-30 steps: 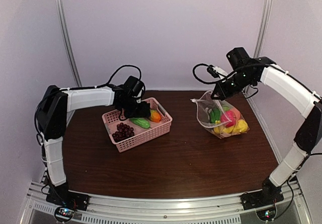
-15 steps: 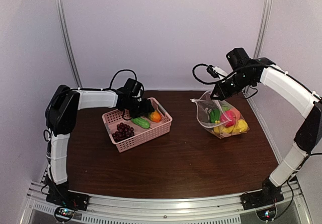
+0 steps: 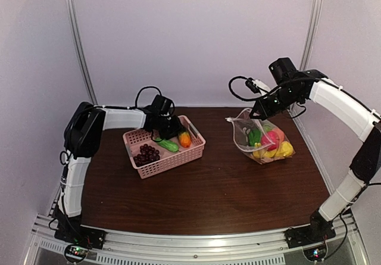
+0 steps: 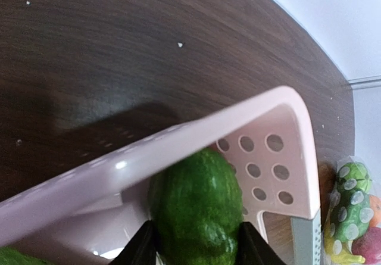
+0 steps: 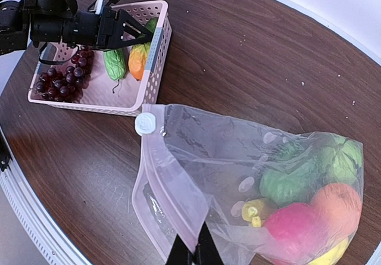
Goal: Place the food in the zip-top bag and seal the zipper
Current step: Pick up the fake fruit from the bin, then place the fake fruit in the zipper food storage bag.
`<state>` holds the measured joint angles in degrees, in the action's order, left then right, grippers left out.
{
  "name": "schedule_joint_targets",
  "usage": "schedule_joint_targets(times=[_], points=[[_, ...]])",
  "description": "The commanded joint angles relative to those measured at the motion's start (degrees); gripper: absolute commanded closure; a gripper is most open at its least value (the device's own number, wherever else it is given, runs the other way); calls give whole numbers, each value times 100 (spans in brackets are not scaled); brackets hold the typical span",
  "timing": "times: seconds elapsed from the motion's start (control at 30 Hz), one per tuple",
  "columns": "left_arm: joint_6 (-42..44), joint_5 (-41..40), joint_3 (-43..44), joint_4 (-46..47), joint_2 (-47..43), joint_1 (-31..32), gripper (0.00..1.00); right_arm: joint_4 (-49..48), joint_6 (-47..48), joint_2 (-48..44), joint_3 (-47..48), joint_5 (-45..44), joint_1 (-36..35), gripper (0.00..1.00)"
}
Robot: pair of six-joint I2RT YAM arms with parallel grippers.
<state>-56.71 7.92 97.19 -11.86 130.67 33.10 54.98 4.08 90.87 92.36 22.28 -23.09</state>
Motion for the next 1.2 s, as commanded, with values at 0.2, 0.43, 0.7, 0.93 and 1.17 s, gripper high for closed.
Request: schedule_joint_targets(times=[0.2, 0.43, 0.7, 0.93, 1.17], points=[[282, -621, -1412, 1014, -2035, 323, 80, -93, -82, -272, -92, 42, -29, 100], [961, -354, -1677, 3186, -2698, 1358, 80, 23, -109, -250, 107, 56, -29, 100], [1028, -463, -1140, 4508, -1924, 2390, 84, 216, -311, -218, 456, 374, -19, 100], [926, -1169, -832, 4751, -1308, 2716, 85, 277, -408, -301, 582, 914, 16, 100], [1150, -2064, -558, 4036, -1048, 2755, 50, 303, -408, -441, 525, 1205, 64, 100]])
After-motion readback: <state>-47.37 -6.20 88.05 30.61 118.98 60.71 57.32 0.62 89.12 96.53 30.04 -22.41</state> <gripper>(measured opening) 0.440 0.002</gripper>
